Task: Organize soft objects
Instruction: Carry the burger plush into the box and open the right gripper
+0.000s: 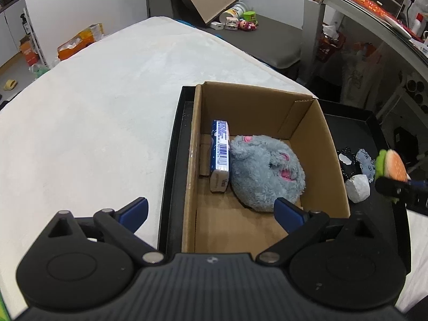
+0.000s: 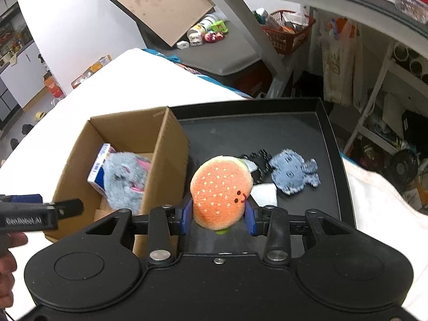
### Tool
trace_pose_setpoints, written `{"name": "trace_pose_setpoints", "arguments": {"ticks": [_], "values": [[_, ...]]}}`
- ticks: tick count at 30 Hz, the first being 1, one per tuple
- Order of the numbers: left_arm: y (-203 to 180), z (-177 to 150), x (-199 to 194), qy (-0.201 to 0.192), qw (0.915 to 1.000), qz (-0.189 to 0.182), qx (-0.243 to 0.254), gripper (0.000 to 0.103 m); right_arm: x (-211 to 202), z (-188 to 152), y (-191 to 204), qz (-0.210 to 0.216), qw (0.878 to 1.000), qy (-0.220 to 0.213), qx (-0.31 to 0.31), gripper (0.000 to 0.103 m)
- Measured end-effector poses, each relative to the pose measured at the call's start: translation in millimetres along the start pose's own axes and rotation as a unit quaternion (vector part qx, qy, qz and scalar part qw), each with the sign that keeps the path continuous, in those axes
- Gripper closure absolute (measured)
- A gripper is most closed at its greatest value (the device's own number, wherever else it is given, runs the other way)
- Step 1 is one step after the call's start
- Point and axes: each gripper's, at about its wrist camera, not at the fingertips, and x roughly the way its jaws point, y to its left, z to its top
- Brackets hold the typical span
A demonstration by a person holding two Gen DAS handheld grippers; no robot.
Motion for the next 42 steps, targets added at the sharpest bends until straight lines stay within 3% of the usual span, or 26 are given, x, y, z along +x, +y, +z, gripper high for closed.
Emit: {"name": "trace_pose_setpoints", "arguments": {"ticks": [6,10,18,27,36,38,42], "values": [[11.3,-1.6,4.3,-0.002,0.9996,-0.029,-0.007,0.005,-3.0,11.6,14.7,0.001,1.000,-0.008,-0.009,0.065],[16.0,-1.2,4.7,-0.010,0.9988,-0.047,-0.007,0.014,-5.8,20.4,28.8,0.012,1.000,-0.011,-0.015,0.065],[27.2,-1.5,15.8,-0.003,0.9975,-0.066,-0.023,0.054,-0.9,37.9,57.1,0.028,0.999,-0.017,-0.036,0.065],[36.2,-3.5,22.4,-0.003,0.9971,-0.070,-0.029,0.084,16.6,45.4,79.9,0.036,0.998,-0.007,-0.054,0.065],[40.7,-4.1,25.6,-0.003,0.9974,-0.063,-0.034,0.088,30.5,51.4,91.4,0.044,0.997,-0.006,-0.058,0.065],[40.2,-4.1,25.5,-0.003,0.9975,-0.062,-0.034,0.088,33.2,53.5,92.4,0.049,0.997,0.001,-0.062,0.059],[38.8,-3.1,25.2,-0.004,0.9976,-0.060,-0.036,0.088,35.0,53.3,90.4,0.038,0.998,0.005,-0.057,0.057]]}}
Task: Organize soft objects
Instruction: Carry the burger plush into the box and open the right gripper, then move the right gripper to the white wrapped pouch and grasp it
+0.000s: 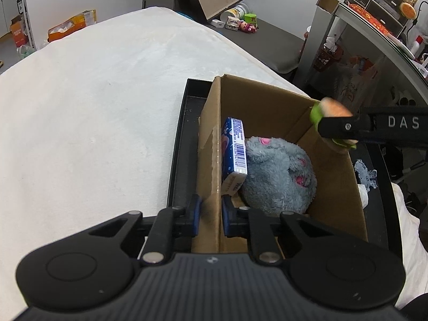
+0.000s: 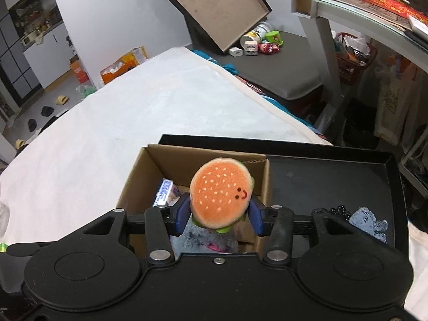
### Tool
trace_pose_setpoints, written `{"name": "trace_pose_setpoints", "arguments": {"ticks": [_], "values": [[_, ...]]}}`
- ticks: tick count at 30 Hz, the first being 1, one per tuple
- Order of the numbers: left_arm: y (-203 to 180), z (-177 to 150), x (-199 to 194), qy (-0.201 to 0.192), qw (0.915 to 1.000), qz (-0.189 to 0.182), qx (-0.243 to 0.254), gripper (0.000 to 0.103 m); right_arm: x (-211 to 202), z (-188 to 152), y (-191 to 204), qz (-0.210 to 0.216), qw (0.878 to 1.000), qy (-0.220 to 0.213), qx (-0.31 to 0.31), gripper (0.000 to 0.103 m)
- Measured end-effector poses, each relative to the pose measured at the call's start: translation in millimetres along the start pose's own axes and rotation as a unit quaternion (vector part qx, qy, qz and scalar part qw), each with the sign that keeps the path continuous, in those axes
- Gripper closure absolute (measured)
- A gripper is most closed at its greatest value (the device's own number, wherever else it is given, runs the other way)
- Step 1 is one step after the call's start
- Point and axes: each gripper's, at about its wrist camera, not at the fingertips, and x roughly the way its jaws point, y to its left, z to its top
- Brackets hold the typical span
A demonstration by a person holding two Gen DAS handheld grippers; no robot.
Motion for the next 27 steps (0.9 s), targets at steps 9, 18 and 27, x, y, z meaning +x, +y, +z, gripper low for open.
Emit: {"name": "trace_pose_setpoints", "arguments": {"ticks": [9,18,27], "values": [[-3.4,-1.0,-2.7,-0.002,0.9999,0.010,0.000,0.088,-10.9,-11.9,-12.0,-0.003,1.000,0.001,0.011,0.056],[-15.0,0.2,-6.3,-0.003,0.9994,0.034,0.003,0.084,-20.3,-24.8,-34.6,-0.012,1.000,0.003,0.029,0.056],[-25.5,1.0,-7.1,0.002,0.9983,0.058,-0.003,0.066,-29.6,-45.3,-64.5,-0.021,0.998,0.003,0.052,0.056]]}}
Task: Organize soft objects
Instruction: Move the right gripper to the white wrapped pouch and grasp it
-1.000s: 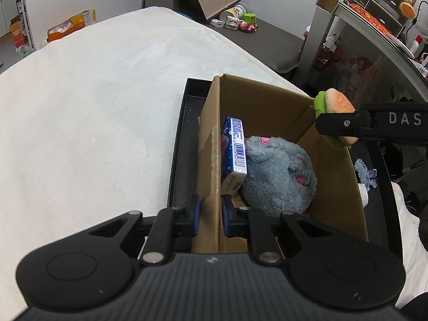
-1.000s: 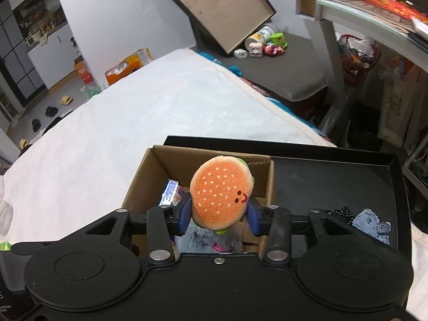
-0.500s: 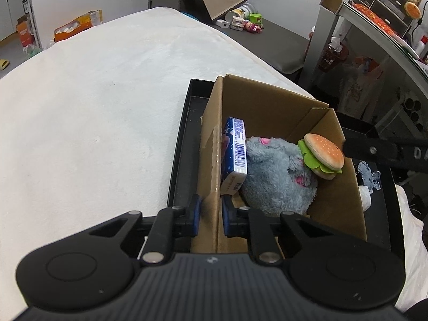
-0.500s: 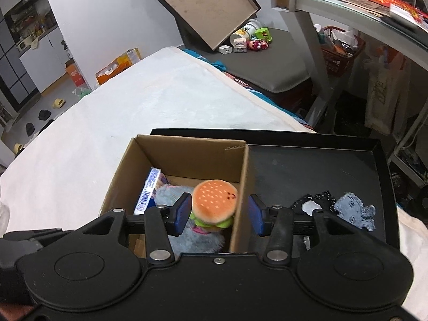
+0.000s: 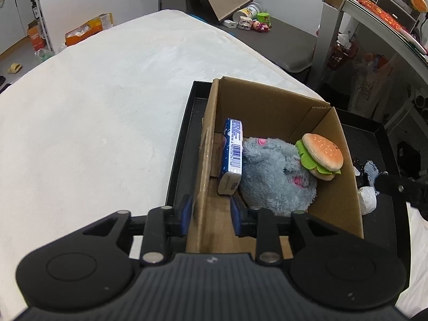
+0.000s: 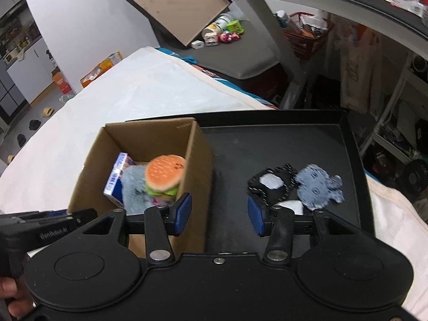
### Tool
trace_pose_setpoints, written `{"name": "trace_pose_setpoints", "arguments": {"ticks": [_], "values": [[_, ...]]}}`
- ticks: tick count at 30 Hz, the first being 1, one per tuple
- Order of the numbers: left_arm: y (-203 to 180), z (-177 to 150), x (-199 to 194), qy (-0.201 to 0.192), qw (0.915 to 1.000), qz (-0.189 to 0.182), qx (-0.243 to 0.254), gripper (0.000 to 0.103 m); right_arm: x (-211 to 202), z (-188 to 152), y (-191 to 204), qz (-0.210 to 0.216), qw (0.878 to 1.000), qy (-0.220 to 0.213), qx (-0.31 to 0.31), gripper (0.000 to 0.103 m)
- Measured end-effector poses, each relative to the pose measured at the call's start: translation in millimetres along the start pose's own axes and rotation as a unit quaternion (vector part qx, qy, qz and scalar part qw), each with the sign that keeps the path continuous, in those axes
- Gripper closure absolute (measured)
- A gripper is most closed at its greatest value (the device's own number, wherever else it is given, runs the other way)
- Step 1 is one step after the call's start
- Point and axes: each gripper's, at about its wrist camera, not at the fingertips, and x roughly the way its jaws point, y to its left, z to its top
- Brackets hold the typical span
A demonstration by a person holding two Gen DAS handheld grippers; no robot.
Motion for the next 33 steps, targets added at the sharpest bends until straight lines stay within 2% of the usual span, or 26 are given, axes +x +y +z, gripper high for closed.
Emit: {"name": "trace_pose_setpoints", "arguments": {"ticks": [4,9,11,13,15,17,24,33], "values": [[-6.0,0.8,-3.0,-0.002,1.0000,0.008,0.002,0.055,-1.5,-5.9,-13.4,-0.004,1.000,0.002,0.009,0.056],[-16.1,2.1,-5.3,-0.005,0.9998,0.018,0.010,0.036,-2.0,-11.9,-30.9,-0.007,1.000,0.005,0.020,0.056],[-19.4,1.8,-5.5,-0.005,0.9996,0.023,0.013,0.033,-2.0,-14.5,-37.3,-0.008,1.000,0.006,0.024,0.056],[-22.9,1.6,-4.6,-0.003,0.9994,0.029,0.017,0.032,-1.3,-16.6,-43.0,-0.008,1.000,0.009,0.027,0.056],[-25.1,1.1,-4.1,-0.001,0.9993,0.033,0.019,0.031,0.6,-18.1,-47.2,-0.009,1.000,0.011,0.028,0.051],[-26.6,1.2,-3.5,0.000,0.9991,0.037,0.020,0.030,3.3,-19.9,-49.5,-0.010,1.000,0.012,0.024,0.041],[-30.4,2.2,2.0,0.010,0.9989,0.041,0.023,0.018,22.6,-23.7,-56.9,-0.010,0.999,0.030,0.030,0.039],[-38.0,1.7,10.8,0.022,0.9980,0.045,0.037,0.017,49.9,-25.9,-60.1,-0.020,0.998,0.051,0.033,0.035]]}}
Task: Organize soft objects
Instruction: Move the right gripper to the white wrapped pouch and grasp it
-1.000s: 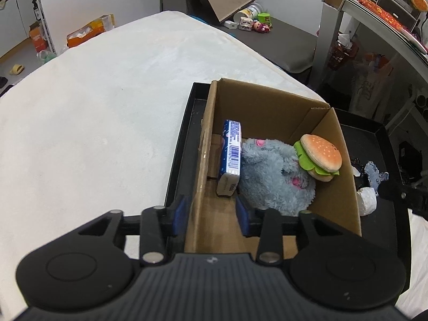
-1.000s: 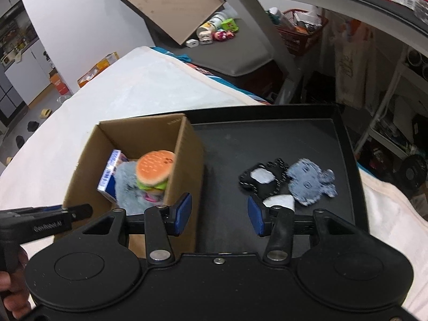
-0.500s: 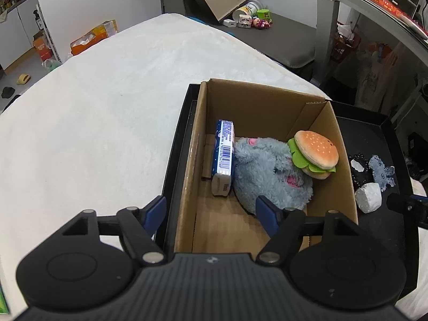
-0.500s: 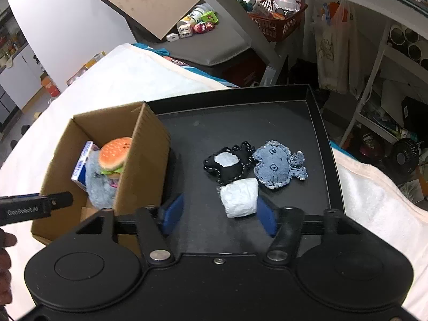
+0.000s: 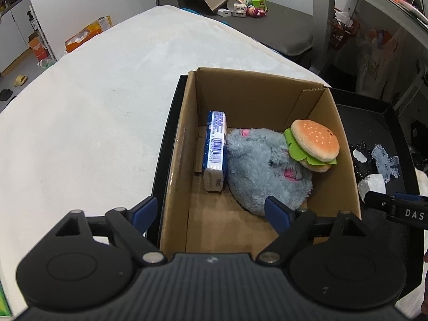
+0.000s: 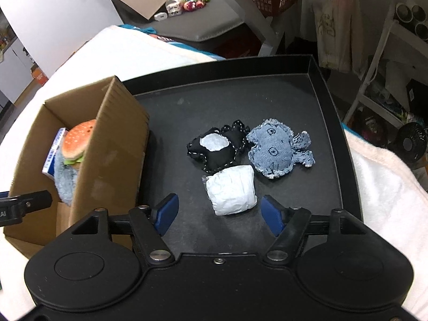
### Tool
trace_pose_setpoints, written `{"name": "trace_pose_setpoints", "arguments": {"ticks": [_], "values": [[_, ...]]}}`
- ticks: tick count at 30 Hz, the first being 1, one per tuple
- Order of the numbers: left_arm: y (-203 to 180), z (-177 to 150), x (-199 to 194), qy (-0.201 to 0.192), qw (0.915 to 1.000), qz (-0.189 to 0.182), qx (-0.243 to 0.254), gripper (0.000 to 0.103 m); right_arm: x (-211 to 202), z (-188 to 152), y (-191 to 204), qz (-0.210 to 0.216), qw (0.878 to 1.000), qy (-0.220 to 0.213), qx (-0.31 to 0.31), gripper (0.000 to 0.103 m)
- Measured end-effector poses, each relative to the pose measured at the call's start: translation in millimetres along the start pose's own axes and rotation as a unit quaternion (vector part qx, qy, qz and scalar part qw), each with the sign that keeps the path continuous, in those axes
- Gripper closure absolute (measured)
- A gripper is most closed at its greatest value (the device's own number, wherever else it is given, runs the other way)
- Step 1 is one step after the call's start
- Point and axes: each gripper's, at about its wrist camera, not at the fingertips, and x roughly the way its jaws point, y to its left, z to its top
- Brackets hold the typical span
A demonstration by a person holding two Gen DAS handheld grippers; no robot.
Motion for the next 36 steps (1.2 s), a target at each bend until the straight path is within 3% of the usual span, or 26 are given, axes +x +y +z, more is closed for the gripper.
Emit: {"name": "trace_pose_setpoints", "arguments": {"ticks": [9,11,12,36], "values": [[-4.5,0.1,4.4,0.009,0.9999,0.005,0.006,0.017,11.8,-1.1,4.3,-0.005,1.000,0.012,-0.014,0.038],[-5.5,0.0,4.8,0.010,0.9999,0.006,0.008,0.017,14.9,-2.1,2.6,-0.004,1.000,0.022,-0.012,0.066],[-5.8,-0.2,4.8,0.011,0.9999,0.006,0.009,0.017,17.2,-1.9,1.0,-0.005,1.000,0.030,-0.007,0.067],[14.0,-4.7,-17.1,-0.006,0.9995,-0.029,-0.005,0.017,-50.2,6.4,25.2,-0.001,0.999,-0.044,-0.022,0.068]]}}
